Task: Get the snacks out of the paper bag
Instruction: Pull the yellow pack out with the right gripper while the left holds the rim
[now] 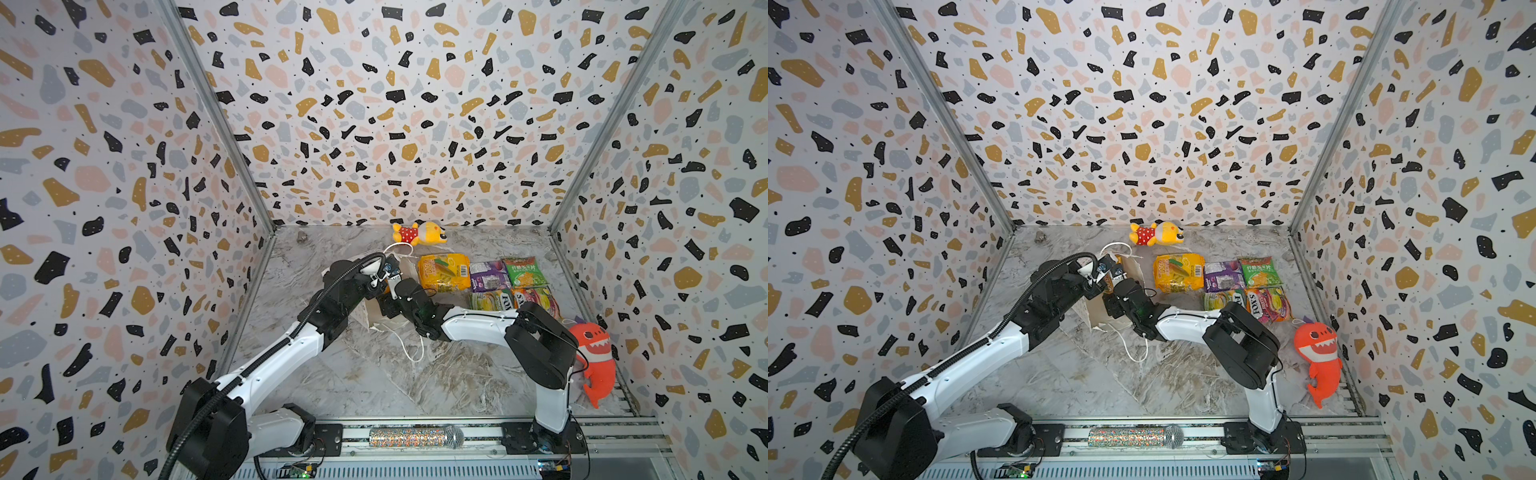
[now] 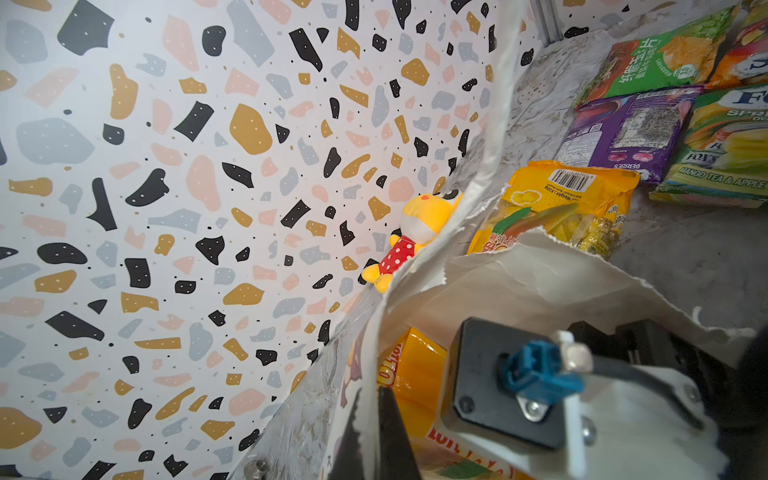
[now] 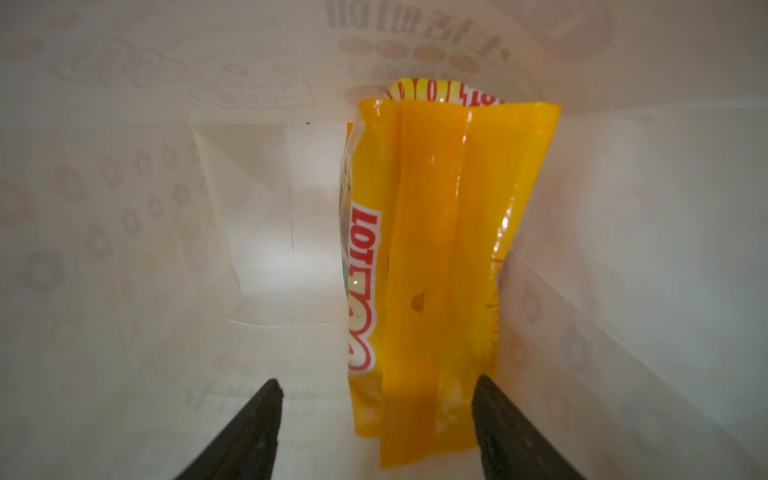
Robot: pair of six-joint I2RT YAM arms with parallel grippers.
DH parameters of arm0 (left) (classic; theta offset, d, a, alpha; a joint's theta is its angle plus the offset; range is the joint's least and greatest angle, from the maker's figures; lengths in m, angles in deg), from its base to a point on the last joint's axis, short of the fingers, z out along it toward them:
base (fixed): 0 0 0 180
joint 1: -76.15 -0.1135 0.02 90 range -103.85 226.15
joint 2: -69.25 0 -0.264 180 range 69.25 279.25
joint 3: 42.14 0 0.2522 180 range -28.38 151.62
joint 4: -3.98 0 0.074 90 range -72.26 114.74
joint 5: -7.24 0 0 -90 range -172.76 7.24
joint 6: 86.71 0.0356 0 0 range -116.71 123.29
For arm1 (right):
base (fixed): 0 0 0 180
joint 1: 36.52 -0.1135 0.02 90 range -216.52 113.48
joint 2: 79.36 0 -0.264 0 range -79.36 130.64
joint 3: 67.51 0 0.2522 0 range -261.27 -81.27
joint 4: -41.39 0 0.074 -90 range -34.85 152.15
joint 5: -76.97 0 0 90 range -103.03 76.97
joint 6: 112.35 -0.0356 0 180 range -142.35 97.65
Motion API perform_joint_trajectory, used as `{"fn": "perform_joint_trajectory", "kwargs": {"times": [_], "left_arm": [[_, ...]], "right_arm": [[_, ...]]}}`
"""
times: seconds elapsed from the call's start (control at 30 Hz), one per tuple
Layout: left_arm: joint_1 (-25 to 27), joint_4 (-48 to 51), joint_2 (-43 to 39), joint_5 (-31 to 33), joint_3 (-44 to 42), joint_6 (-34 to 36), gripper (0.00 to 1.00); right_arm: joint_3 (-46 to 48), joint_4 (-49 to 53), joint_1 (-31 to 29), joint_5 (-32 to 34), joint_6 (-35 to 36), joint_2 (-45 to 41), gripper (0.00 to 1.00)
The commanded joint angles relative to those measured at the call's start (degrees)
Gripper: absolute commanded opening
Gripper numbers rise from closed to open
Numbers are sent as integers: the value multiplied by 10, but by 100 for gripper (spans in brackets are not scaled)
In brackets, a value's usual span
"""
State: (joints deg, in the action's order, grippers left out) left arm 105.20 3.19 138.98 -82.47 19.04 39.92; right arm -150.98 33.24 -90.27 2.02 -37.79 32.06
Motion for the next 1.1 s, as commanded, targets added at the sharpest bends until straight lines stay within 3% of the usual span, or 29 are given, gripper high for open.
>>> {"fn": "perform_joint_trajectory", "kwargs": {"times": [0.0,0.4,0.9,1.07], "left_arm": [[3,-27,-13,-27,13,-3,0],[3,-14,-13,-44,17,4,0],[3,-15,8,-29,22,6,0],[3,-25,19,-13,16,9,0]], "right_arm": [[-53,26,-2,34,-9,9,76],[-96,-4,18,54,-12,65,76],[-73,-59,17,17,13,58,12],[-52,-69,11,2,8,33,0]]}}
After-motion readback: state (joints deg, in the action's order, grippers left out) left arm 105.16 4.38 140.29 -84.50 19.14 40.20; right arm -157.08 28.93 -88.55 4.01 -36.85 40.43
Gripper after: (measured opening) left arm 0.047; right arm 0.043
